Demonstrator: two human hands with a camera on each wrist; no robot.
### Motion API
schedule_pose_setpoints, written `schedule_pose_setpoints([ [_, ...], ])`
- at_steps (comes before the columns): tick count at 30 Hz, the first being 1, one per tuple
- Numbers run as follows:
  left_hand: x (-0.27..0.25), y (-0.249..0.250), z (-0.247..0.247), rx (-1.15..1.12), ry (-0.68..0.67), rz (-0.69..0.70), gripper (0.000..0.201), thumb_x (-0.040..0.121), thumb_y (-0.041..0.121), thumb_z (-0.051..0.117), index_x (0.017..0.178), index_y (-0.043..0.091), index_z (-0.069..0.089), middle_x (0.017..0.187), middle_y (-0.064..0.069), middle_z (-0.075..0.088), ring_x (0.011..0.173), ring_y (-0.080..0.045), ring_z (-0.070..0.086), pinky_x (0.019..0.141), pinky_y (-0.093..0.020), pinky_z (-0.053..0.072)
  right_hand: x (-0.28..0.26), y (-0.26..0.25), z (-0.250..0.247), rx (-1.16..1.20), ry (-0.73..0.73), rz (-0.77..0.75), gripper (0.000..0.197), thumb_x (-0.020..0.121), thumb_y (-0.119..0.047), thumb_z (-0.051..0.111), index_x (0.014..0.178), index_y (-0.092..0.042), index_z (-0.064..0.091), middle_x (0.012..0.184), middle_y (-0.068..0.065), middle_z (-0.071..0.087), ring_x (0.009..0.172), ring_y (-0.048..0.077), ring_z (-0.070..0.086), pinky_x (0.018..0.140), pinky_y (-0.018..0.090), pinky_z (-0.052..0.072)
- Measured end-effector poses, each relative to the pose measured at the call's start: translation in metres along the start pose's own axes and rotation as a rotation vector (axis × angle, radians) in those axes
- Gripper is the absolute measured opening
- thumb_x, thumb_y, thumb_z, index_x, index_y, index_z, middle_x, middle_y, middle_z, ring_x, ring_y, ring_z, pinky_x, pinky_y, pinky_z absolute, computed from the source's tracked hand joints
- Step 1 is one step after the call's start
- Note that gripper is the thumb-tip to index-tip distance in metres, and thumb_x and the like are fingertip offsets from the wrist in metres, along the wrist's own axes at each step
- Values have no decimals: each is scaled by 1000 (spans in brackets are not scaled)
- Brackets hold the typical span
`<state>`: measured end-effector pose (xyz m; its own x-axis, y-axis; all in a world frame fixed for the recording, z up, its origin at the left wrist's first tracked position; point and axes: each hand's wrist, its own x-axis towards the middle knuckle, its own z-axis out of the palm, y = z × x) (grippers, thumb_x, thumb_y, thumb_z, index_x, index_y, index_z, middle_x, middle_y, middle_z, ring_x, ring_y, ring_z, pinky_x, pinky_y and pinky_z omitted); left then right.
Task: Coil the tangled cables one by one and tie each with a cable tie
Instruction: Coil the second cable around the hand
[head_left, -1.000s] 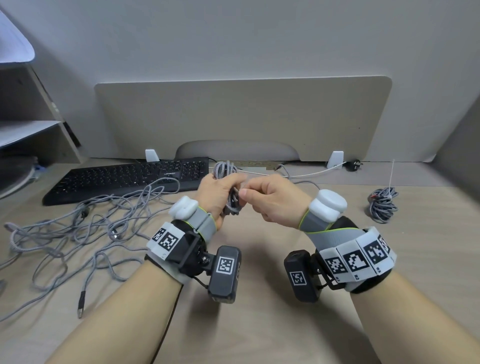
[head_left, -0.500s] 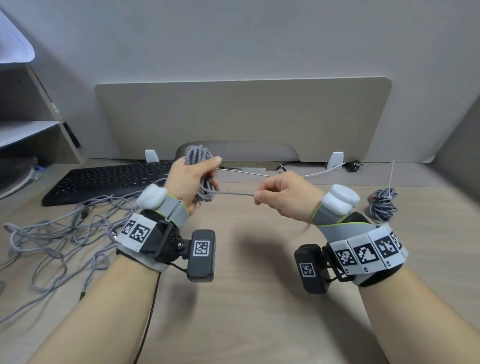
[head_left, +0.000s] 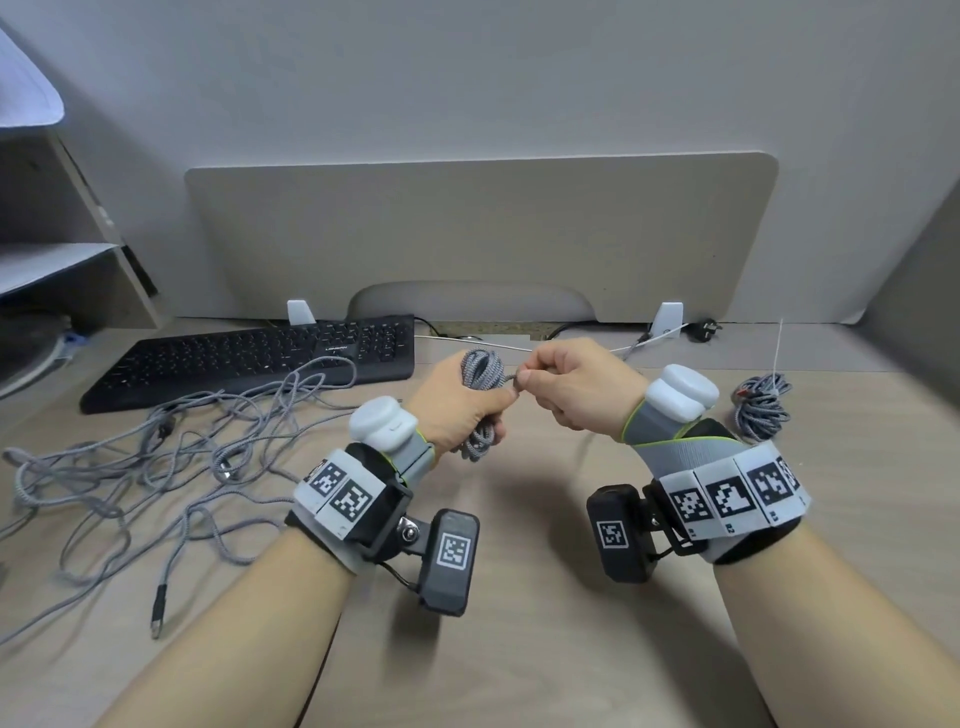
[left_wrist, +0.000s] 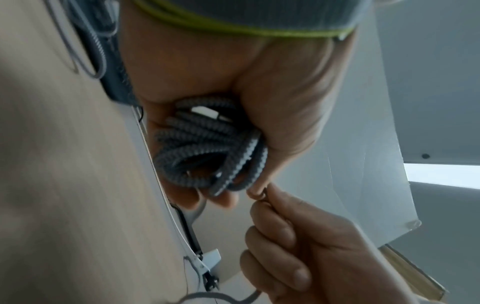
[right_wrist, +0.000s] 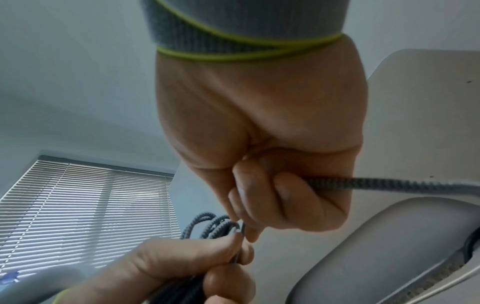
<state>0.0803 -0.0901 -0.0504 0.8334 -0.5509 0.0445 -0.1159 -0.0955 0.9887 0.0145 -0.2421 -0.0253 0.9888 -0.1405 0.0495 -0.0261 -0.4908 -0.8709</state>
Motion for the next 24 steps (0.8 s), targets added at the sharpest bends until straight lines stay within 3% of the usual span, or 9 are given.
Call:
schedule_pose_setpoints([
  [3,7,-1,-12,23,148,34,25,90,3,65,78,12,45,50,-3,50,39,-20,52,47,-28,41,-2,-2,0,-4,-16,7,21,97,-16,52,78,-13,60,51,-4,40,44,16,29,42,22,24],
  [8,16,0,-38,-46,384,102,31,93,9,63,74,15,40,50,-2,43,36,-19,50,35,-18,32,-4,-6,-8,59,-22,0,21,96,-17,52,80,-10,63,50,-5,38,48,17,28,48,25,23],
  [12,12,0,-25,-103,300,93,38,89,39,69,78,16,41,53,-2,42,41,-22,51,41,-23,35,-7,-10,-8,63,-14,-43,19,97,-15,53,82,-8,62,51,-5,38,45,16,27,46,23,24],
  [16,8,-5,-2,-175,137,-3,56,72,71,63,79,18,47,56,-1,47,43,-22,50,59,-42,40,-10,-14,-4,67,-29,-101,16,96,-16,57,84,-11,66,56,-1,39,45,14,28,44,22,25],
  [18,7,-6,4,-212,97,-31,62,74,76,56,83,14,51,57,-1,48,44,-21,49,57,-39,40,-13,-16,-2,9,-54,-142,17,95,-16,59,81,-17,69,53,-6,41,46,15,29,44,22,26],
  [21,5,-7,7,-232,98,-18,58,78,69,58,80,12,51,56,-3,49,46,-22,49,51,-32,42,-15,-18,1,-85,-67,-184,16,93,-16,62,86,-9,74,47,-12,46,43,10,31,44,22,29],
  [24,6,-8,4,-276,140,-15,35,74,42,73,76,14,53,55,-3,50,44,-20,47,54,-31,39,-15,-18,8,-136,-84,-210,17,92,-18,64,85,-6,74,57,-2,50,46,9,30,47,24,28],
])
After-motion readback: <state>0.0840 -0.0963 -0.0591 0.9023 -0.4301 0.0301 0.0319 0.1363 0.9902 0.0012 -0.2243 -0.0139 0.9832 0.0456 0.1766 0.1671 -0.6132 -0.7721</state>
